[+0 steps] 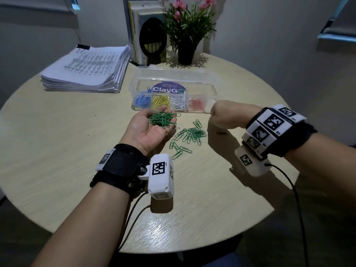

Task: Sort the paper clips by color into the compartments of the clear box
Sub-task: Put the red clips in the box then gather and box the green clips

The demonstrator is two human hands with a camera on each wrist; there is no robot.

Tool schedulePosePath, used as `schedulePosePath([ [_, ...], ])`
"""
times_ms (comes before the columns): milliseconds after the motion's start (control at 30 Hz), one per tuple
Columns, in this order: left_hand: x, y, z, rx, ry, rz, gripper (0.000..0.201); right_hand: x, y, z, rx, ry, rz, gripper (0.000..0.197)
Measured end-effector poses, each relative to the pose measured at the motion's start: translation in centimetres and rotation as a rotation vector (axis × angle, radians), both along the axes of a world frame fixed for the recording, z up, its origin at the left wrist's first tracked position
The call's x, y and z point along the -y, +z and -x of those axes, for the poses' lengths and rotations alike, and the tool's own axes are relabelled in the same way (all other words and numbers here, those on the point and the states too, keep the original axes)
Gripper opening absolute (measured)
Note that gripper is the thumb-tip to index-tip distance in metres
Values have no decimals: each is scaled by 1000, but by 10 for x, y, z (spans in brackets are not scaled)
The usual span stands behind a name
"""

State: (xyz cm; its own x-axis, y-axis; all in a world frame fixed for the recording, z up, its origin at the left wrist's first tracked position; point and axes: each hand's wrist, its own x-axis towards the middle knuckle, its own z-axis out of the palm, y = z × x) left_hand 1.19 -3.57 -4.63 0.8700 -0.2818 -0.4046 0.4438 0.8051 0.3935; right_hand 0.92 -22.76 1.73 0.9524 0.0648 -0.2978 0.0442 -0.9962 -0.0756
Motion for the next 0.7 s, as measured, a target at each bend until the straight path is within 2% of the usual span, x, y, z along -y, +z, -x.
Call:
schedulePosePath([
  [100,-1,-1,-1,3,4,13,31,2,-6,19,-149,15,145,15],
  [167,-2,0,0,12,4,23,28,0,-9,27,-231,58,218,29],
  [267,-7,4,1,16,45,79,27,-9,-13,34,-278,87,201,53],
  [333,-14,8,2,15,91,127,27,-20,-16,35,-274,140,164,59],
  [500,-26,5,-4,21,116,137,29,-45,-12,26,-278,262,97,46],
  [633,-26,3,-8,15,129,77,33,-56,-3,9,-171,267,120,30],
  [700,-26,2,-9,10,143,69,32,-62,-7,1,-178,293,128,34],
])
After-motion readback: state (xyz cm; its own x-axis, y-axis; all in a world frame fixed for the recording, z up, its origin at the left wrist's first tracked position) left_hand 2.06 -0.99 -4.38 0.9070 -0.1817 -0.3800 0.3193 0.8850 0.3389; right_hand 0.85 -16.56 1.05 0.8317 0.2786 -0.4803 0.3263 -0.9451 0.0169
